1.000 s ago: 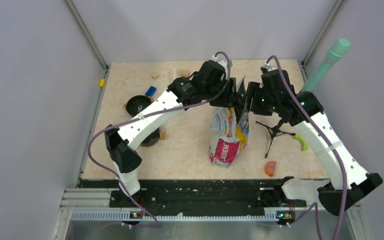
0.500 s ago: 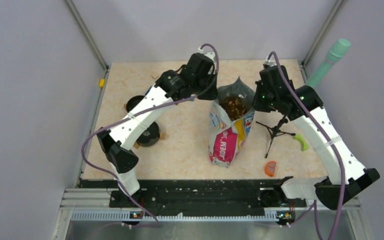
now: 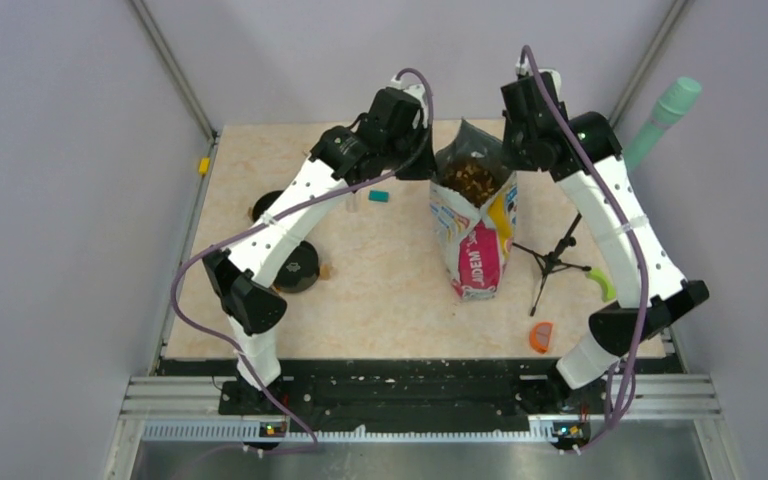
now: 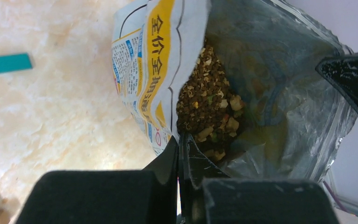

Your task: Serve the pet food

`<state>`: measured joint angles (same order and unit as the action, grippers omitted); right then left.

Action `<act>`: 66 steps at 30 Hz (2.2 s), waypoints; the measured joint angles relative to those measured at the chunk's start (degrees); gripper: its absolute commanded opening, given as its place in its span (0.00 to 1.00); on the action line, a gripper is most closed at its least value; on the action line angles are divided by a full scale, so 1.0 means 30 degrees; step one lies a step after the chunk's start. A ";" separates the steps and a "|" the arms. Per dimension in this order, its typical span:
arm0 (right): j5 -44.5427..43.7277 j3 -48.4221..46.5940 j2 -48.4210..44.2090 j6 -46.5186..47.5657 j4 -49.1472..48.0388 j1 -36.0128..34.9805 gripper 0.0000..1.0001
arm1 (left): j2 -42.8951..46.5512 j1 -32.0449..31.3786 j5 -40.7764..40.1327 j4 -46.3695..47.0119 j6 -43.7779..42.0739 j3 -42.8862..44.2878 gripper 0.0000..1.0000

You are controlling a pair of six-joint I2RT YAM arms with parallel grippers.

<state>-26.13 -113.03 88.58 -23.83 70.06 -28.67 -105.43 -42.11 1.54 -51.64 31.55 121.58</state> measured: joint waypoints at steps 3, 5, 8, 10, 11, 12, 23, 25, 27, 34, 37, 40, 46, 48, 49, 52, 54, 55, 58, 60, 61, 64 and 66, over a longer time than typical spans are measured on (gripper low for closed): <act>-0.0204 -0.2273 0.1377 0.0488 0.0087 0.0284 0.00 | -0.0539 0.0036 0.0321 0.0648 0.0066 0.0444 0.00; -0.0204 -0.3016 0.1800 0.0750 0.0036 0.0372 0.00 | -0.0619 0.0080 0.0372 0.0845 0.0080 0.0328 0.00; 0.0255 -0.3067 0.1894 0.1056 -0.0073 0.0488 0.00 | -0.0233 0.0168 0.0328 0.1814 -0.0022 -0.1231 0.00; 0.0634 -0.2499 0.1894 0.1217 -0.0277 0.0474 0.00 | 0.0437 0.0299 0.0313 0.2514 -0.0211 -0.3257 0.00; 0.0794 -0.1916 0.1836 0.1304 -0.0896 0.0408 0.00 | 0.0852 0.0437 0.0342 0.2871 -0.0379 -0.4495 0.00; 0.0918 -0.1304 0.1756 0.1428 -0.1610 0.0313 0.00 | 0.1071 0.0561 0.0357 0.3031 -0.0466 -0.5166 0.00; 0.3869 0.2521 0.0146 0.2477 -0.2732 -0.1049 0.75 | 0.2798 0.1333 0.0765 0.3636 -0.1734 -0.8327 0.00; 0.3504 0.2178 0.0277 0.2732 -0.2193 -0.1268 0.75 | 0.2798 0.1319 0.0758 0.3643 -0.1836 -0.8327 0.00; 0.3104 0.1552 0.0627 0.3082 -0.1916 -0.1443 0.74 | 0.2798 0.1326 0.0758 0.3643 -0.1923 -0.8327 0.00; 0.1348 0.0219 0.2149 0.3832 -0.1749 -0.1523 0.62 | 0.2798 0.1406 0.0780 0.3636 -0.2069 -0.8327 0.00; 0.0561 -0.0976 0.3410 0.4277 -0.1552 -0.1486 0.00 | 0.2798 0.1494 0.0838 0.3643 -0.2069 -0.8327 0.00; 0.0648 -0.1246 0.3898 0.4415 -0.1574 -0.1464 0.00 | 0.2798 0.1625 0.0918 0.3665 -0.2069 -0.8327 0.00; 0.1406 -0.0641 0.3373 0.4124 -0.1814 -0.1596 0.00 | 0.2790 0.2244 0.1362 0.3643 -0.1464 -0.8327 0.00; 0.1450 -0.0306 0.3206 0.3672 -0.1880 -0.1902 0.00 | 0.2732 0.2550 0.1574 0.3650 -0.1180 -0.8306 0.00; 0.1435 -0.0109 0.3104 0.3381 -0.1894 -0.2120 0.00 | 0.2667 0.2718 0.1632 0.3636 -0.1064 -0.8262 0.00; 0.1377 0.0568 0.2834 0.2426 -0.2004 -0.2710 0.00 | 0.2273 0.3089 0.1625 0.3519 -0.0976 -0.7766 0.00; 0.1370 0.1078 0.2572 0.1734 -0.2178 -0.2900 0.00 | 0.2033 0.3235 0.1625 0.3497 -0.0976 -0.7439 0.03; 0.1355 0.1326 0.2382 0.1377 -0.2302 -0.2914 0.00 | 0.1916 0.3300 0.1647 0.3483 -0.0984 -0.7286 0.11; 0.1013 0.1472 0.2091 0.0692 -0.2324 -0.2914 0.00 | 0.1494 0.3432 0.1683 0.3060 -0.1137 -0.6528 0.53; 0.0867 0.1464 0.2062 0.0481 -0.2280 -0.2922 0.00 | 0.1122 0.3534 0.1581 0.2492 -0.1362 -0.5523 0.72; 0.0780 0.1464 0.2062 0.0408 -0.2266 -0.2929 0.00 | 0.1071 0.3606 0.1450 0.2208 -0.1421 -0.5085 0.80; 0.0488 0.1464 0.2062 0.0393 -0.2193 -0.2936 0.00 | 0.1457 0.4102 0.1100 0.1807 -0.1683 -0.4495 0.86; 0.0372 0.1464 0.2062 0.0393 -0.2193 -0.2936 0.00 | 0.2157 0.4721 0.0976 0.1610 -0.1800 -0.4583 0.87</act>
<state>-25.02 -108.64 94.76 -22.65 63.48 -37.47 -98.96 -27.94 4.47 -46.81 26.15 107.83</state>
